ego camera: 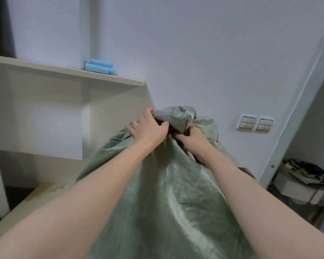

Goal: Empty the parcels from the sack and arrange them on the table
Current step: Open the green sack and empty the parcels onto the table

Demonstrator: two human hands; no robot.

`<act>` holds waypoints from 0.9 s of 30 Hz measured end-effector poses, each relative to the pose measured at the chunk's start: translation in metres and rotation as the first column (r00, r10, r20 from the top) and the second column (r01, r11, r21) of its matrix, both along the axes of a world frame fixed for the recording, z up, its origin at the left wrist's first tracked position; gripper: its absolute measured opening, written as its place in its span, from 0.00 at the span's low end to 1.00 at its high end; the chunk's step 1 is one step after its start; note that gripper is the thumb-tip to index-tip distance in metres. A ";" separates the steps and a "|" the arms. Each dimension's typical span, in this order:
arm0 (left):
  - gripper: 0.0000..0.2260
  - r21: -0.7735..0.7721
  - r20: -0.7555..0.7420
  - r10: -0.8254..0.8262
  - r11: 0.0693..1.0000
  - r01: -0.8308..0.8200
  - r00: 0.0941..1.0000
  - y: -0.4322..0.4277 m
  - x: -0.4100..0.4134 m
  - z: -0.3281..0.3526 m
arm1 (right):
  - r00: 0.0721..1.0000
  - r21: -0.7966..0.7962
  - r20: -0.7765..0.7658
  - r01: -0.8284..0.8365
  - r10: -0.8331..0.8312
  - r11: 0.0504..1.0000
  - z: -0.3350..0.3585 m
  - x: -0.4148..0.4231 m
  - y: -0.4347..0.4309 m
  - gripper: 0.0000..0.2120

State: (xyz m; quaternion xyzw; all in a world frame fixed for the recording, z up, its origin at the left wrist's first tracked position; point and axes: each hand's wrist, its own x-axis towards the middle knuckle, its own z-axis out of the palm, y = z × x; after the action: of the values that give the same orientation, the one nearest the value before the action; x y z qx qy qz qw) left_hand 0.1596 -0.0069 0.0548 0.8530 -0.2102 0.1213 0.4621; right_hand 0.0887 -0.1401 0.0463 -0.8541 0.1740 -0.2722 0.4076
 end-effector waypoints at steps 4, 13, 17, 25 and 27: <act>0.53 0.325 -0.007 -0.274 0.909 0.262 0.962 -0.017 -0.021 0.000 | 0.997 0.061 -0.067 -0.039 0.044 0.997 -0.008 -0.021 -0.021 0.16; 0.63 0.543 0.175 -0.102 0.839 -0.010 0.979 -0.034 -0.038 -0.018 | 0.861 -0.290 -0.374 0.244 -0.345 0.925 -0.038 -0.093 -0.090 0.58; 0.54 0.662 0.221 -0.054 0.741 -0.109 0.974 -0.038 -0.036 -0.009 | 0.827 -0.224 -0.474 0.219 -0.302 0.950 -0.059 -0.091 -0.108 0.65; 0.14 0.797 0.283 -0.045 0.566 -0.209 0.958 -0.015 -0.031 -0.018 | 0.635 -0.484 -0.662 0.043 -0.398 0.874 -0.076 -0.048 -0.087 0.33; 0.19 0.788 0.279 -0.089 0.590 -0.175 0.956 -0.011 -0.023 -0.022 | 0.643 -0.494 -0.640 0.076 -0.421 0.866 -0.076 -0.044 -0.081 0.27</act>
State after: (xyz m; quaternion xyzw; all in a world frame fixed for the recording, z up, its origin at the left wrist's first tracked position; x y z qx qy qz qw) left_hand 0.1364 -0.0178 0.0323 0.9467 -0.2861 0.1476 -0.0126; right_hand 0.0452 -0.2213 -0.0302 -0.9238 0.3772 0.0054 0.0661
